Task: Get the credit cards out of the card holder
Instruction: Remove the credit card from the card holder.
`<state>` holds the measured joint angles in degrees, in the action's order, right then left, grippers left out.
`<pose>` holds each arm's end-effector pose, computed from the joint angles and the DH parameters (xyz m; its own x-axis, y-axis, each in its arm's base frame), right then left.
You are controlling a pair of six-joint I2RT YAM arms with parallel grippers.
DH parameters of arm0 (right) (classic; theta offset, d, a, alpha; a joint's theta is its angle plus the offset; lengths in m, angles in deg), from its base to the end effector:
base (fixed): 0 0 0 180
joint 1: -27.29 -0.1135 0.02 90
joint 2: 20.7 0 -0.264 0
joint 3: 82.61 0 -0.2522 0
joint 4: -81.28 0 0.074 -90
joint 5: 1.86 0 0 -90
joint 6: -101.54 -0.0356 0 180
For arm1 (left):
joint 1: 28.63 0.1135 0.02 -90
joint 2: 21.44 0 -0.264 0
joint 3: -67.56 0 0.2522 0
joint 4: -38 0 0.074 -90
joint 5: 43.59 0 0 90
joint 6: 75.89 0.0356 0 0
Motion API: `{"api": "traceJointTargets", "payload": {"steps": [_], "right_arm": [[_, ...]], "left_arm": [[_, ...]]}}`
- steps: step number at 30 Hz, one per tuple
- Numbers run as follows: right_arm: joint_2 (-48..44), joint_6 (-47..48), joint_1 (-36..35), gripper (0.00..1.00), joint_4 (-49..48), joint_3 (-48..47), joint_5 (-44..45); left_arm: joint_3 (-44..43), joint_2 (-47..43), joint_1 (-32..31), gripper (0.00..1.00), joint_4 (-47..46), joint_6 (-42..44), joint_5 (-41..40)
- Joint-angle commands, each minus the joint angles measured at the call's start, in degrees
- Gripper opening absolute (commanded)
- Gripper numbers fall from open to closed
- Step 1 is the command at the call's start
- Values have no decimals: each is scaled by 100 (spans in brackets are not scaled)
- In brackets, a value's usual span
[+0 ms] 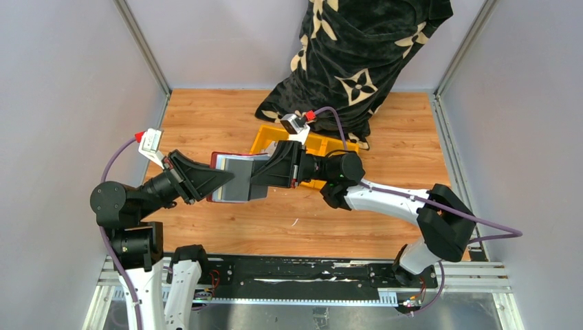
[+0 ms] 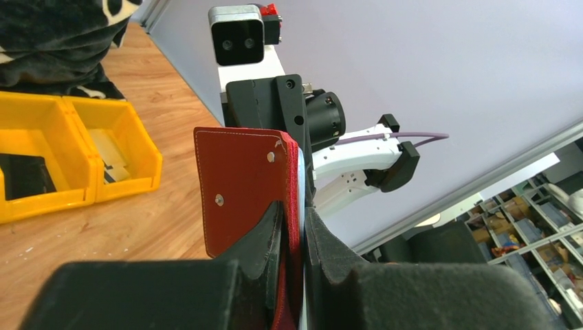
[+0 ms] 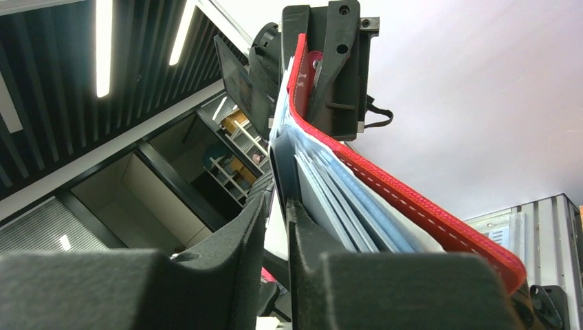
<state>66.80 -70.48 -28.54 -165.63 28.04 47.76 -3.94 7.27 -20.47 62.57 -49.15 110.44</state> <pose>0.1577 0.2734 0.3747 -0.8031 0.1601 -0.5740 -0.5390 -0.6058 0.5852 0.0626 -0.0234 0.4397 -0.5601 -0.4754 -0.6784 0.6288 0.2892 -0.7218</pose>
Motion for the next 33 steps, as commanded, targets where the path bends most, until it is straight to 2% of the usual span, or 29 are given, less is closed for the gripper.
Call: {"api": "traceJointTargets", "payload": {"steps": [1,5,6,9,18,33], "right_arm": [[35,80,-129,17,-249,-236,33],[-25,100,-114,1,-305,-154,38],[-43,106,-108,0,-320,-133,43],[-80,66,-74,0,-425,-35,84],[-91,-185,63,0,-756,250,249],[-373,-48,204,0,-565,573,232]], "left_arm": [[-49,-83,-8,8,87,130,-91],[-87,-72,-7,10,130,144,-37],[-102,-68,-8,12,157,158,-27],[-118,-69,-8,16,182,152,-14],[-190,-32,-8,18,142,54,22],[-270,18,-8,19,95,15,48]]}}
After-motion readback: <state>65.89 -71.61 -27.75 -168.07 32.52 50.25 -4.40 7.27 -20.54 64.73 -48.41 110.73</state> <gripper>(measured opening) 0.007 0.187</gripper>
